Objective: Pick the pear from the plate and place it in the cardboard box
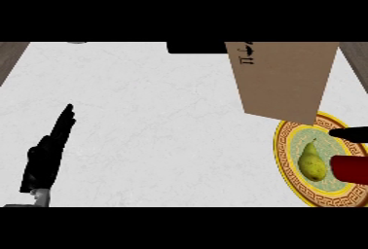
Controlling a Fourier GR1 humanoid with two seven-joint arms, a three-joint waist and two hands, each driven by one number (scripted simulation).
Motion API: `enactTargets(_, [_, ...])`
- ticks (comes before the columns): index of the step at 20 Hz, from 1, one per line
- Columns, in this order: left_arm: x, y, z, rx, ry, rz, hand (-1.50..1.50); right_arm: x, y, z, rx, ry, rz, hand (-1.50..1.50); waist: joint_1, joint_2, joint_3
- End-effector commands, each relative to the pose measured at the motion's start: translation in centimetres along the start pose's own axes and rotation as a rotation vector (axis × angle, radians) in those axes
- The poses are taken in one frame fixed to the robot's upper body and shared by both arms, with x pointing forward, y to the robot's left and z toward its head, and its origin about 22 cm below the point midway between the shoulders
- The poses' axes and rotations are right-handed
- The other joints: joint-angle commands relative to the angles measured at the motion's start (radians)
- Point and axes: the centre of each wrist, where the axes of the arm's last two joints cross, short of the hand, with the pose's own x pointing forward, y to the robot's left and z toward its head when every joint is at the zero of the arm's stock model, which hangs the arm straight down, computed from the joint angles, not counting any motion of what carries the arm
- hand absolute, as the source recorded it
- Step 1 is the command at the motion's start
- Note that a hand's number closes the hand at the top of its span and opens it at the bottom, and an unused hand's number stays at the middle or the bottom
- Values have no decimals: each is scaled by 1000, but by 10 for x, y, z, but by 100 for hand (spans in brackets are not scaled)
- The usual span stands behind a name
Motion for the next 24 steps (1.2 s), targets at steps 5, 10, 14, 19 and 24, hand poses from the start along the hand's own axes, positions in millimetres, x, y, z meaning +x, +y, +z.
enactTargets(5, [3,-11,-9,-25,-27,-4,0,47,-40,3,411,204,403,-150,19,7,-1])
enactTargets(10, [-5,-12,-4,-14,-4,-13,0,57,-23,5,599,266,438,-150,11,2,3])
enactTargets(14, [0,-17,-13,3,-8,-9,0,66,23,14,612,320,452,-150,6,1,3])
enactTargets(19, [-13,-20,4,2,-9,11,0,74,20,20,565,362,463,-150,4,0,4])
enactTargets(24, [3,-17,5,2,5,-1,0,65,37,22,583,413,491,-150,6,0,4])
